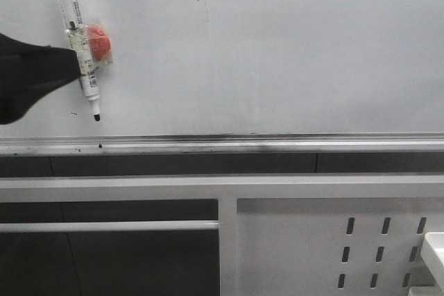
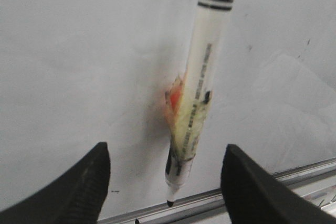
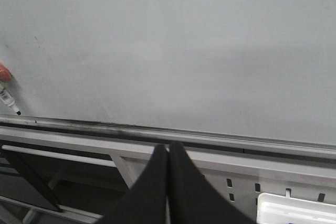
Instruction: Write number 1 on whiteboard
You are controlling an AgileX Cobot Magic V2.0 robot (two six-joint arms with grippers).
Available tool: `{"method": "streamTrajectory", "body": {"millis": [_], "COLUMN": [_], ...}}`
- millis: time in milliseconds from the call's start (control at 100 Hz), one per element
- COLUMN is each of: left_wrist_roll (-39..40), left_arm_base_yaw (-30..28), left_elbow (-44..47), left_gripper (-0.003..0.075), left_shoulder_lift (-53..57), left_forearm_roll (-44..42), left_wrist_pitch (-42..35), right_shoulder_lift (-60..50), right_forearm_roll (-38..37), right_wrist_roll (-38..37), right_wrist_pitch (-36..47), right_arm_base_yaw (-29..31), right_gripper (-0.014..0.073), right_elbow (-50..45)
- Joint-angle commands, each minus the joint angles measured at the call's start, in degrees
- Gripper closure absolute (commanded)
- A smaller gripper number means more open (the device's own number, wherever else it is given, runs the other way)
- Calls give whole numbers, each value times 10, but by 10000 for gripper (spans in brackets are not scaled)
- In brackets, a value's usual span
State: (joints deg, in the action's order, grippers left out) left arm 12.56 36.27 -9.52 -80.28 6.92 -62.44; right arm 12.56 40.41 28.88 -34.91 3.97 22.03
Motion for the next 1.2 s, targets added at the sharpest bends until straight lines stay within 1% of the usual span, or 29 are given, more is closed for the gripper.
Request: {"method": "streamTrajectory", "body": {"millis": [0,40,160,340,510,730,770,820,870,920,940,960,990,1190], "left_wrist_roll": [35,49,81,81,92,92,92,92,92,92,92,91,90,90], "left_arm_base_yaw": [4,4,4,4,4,4,4,4,4,4,4,4,4,4], "left_elbow": [-12,-12,-16,-28,-51,-55,-55,-55,-55,-55,-55,-55,-55,-55], "left_gripper": [298,299,299,299,300,303,328,390,479,601,633,697,739,740], "left_shoulder_lift": [-35,-58,-95,-97,-97,-97,-97,-97,-97,-97,-97,-97,-97,-97], "left_forearm_roll": [-4,-6,-11,-16,-40,-39,-39,-39,-39,-35,-31,-26,-24,-29], "left_wrist_pitch": [-123,-156,-156,-156,-156,-156,-156,-156,-156,-156,-156,-156,-156,-156], "right_shoulder_lift": [11,11,11,11,11,11,11,11,11,11,11,11,11,11], "right_forearm_roll": [21,21,21,21,21,21,21,21,21,21,21,21,21,21], "right_wrist_roll": [9,9,9,9,9,9,9,9,10,10,10,10,10,11], "right_wrist_pitch": [32,33,33,33,33,33,33,33,33,33,33,33,33,31], "right_arm_base_yaw": [-4,-7,-20,-22,-22,-22,-22,-22,-22,-22,-22,-22,-23,-41], "right_gripper": [663,663,663,663,663,663,663,663,663,663,663,663,663,663], "right_elbow": [15,15,15,15,15,15,15,15,15,15,15,15,15,15]}}
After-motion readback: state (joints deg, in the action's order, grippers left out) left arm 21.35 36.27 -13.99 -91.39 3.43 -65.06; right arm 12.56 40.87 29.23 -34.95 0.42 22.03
